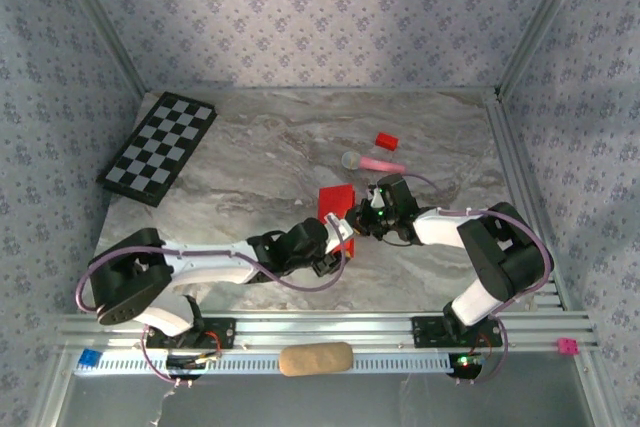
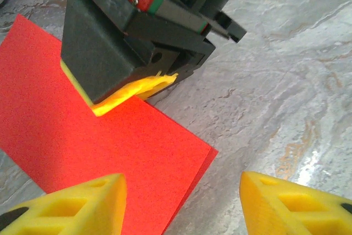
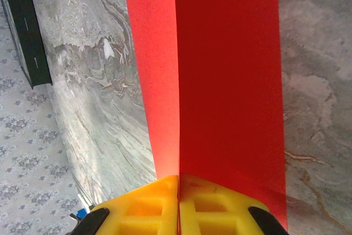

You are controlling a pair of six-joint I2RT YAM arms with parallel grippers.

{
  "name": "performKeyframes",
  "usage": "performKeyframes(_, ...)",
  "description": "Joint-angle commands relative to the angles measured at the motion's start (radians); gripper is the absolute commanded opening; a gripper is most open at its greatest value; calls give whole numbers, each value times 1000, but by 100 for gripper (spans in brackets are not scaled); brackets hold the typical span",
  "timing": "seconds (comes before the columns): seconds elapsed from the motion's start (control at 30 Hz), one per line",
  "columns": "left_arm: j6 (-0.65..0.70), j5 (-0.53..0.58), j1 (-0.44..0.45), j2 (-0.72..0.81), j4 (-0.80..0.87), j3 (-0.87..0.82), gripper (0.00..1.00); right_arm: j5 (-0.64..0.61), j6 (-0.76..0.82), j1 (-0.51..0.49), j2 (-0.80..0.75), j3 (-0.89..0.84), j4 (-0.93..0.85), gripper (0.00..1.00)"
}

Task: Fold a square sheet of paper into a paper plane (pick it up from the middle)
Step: Fold the triangle a second time at the center of the table.

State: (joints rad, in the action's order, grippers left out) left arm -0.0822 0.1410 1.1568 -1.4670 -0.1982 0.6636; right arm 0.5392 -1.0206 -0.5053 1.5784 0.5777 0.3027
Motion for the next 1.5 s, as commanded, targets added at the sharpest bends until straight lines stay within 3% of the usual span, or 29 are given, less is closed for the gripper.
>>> performKeyframes(0.0, 29, 109, 25, -22, 4, 32, 58, 6, 15, 5, -20, 11, -34, 9)
performKeyframes(0.17, -6, 124, 32, -54, 104, 93, 51, 7, 17, 6, -27, 7, -29, 9)
performKeyframes(0.5, 81, 175, 91, -118, 132, 137, 57, 4, 11, 11, -35, 5, -29, 9)
performKeyframes(0.8, 82, 238, 98, -167, 124, 170, 57, 4, 11, 12, -41, -6, -29, 9)
performKeyframes(1.47, 85, 237, 98, -163, 85, 173, 37, 0, 8, 18, -61, -21, -39, 10)
